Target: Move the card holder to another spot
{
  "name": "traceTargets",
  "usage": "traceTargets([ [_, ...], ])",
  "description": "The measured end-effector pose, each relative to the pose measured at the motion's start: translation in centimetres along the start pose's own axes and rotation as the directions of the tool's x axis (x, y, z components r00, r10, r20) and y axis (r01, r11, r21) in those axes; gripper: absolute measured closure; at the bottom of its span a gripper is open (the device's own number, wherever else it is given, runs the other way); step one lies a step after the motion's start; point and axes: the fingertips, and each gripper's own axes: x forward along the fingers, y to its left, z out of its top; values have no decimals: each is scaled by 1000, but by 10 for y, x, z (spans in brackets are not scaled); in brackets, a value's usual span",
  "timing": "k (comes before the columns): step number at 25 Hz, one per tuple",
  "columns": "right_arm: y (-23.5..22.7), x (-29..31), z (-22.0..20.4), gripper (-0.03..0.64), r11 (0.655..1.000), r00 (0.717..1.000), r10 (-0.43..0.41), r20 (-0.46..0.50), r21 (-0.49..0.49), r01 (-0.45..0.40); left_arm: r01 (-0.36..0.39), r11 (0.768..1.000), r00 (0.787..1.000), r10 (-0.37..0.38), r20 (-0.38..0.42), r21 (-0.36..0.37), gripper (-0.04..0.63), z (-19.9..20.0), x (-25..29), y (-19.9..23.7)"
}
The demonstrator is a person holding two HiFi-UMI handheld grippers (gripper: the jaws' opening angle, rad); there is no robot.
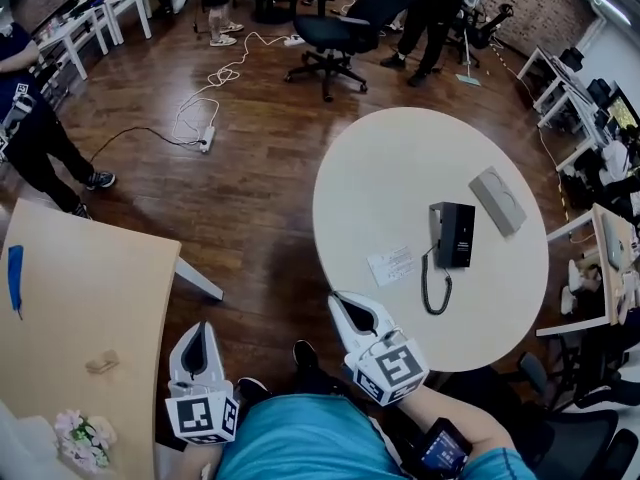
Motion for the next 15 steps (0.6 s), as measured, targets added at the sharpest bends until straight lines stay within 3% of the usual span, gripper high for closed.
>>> traceTargets([
  [8, 27, -6, -21, 626, 1000, 999, 3, -33, 17, -3, 6, 1000, 1000, -6, 18, 10, 581, 2, -10, 1],
  [15, 32, -9, -11, 626, 999, 1000, -13, -8, -31, 13, 13, 1000, 1000, -13, 17, 5, 580, -2, -14, -4],
])
